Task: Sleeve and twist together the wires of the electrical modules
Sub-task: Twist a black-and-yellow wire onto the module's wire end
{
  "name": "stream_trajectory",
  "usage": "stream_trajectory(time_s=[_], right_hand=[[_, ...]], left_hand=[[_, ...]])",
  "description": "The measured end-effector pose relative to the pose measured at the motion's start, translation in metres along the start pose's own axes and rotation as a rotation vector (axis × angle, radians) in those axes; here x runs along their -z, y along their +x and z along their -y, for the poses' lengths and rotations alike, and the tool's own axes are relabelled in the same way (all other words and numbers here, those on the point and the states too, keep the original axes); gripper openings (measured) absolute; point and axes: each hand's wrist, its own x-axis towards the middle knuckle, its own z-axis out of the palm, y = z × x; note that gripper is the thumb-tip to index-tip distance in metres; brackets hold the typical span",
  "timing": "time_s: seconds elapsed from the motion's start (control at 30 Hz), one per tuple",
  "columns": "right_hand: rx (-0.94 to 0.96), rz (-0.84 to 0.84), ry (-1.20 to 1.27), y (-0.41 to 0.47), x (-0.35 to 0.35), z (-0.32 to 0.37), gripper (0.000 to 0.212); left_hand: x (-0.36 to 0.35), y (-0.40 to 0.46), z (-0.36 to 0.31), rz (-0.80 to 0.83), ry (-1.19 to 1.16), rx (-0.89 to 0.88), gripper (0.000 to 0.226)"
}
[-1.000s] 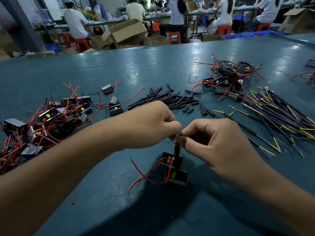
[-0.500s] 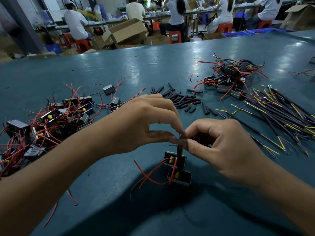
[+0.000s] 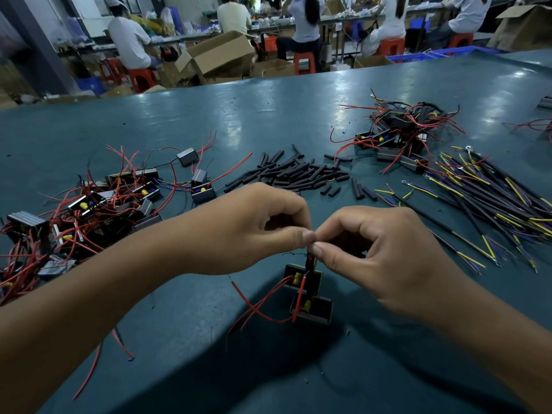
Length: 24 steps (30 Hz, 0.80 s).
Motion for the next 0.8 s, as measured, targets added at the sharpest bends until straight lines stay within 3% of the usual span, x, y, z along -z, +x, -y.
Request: stream_trajectory(time_s=[0.17,0.23,0.3,0.37,0.43,0.5,0.63,0.8], right_hand=[[0.007,-0.015,-0.010,-0.002,-0.003,0.000,0.008],[0.022,-0.013,-0.017,-0.002,-0.002,0.001,0.005],[0.032,-0.010,-0.027,-0.001,-0.001,0.001,0.006],[0.040,-0.012,-0.047,0.000,0.001,0.001,0.007],[0.039,-0.019,-0.065,0.000,0.002,0.001,0.007],[0.034,-0.014,-0.054,0.000,0.001,0.001,0.007],[0.041,0.005,-0.041,0.000,0.001,0.000,0.004],[0.049,-0.001,-0.030,0.001,0.001,-0.002,0.004]], left_hand=[[-0.009,0.002,-0.005,0.028,-0.493,0.446,0.023],[-0.010,0.002,-0.007,0.045,-0.594,0.531,0.026],[-0.007,-0.001,-0.004,-0.041,-0.493,0.449,0.026],[0.000,-0.007,0.001,-0.159,-0.188,0.182,0.012],[0.006,-0.014,0.003,-0.174,0.066,-0.063,0.013],[0.007,-0.015,0.005,-0.170,0.175,-0.198,0.015],[0.004,-0.009,0.007,-0.223,0.313,-0.294,0.014],[0.004,-0.004,0.009,-0.218,0.341,-0.296,0.014]])
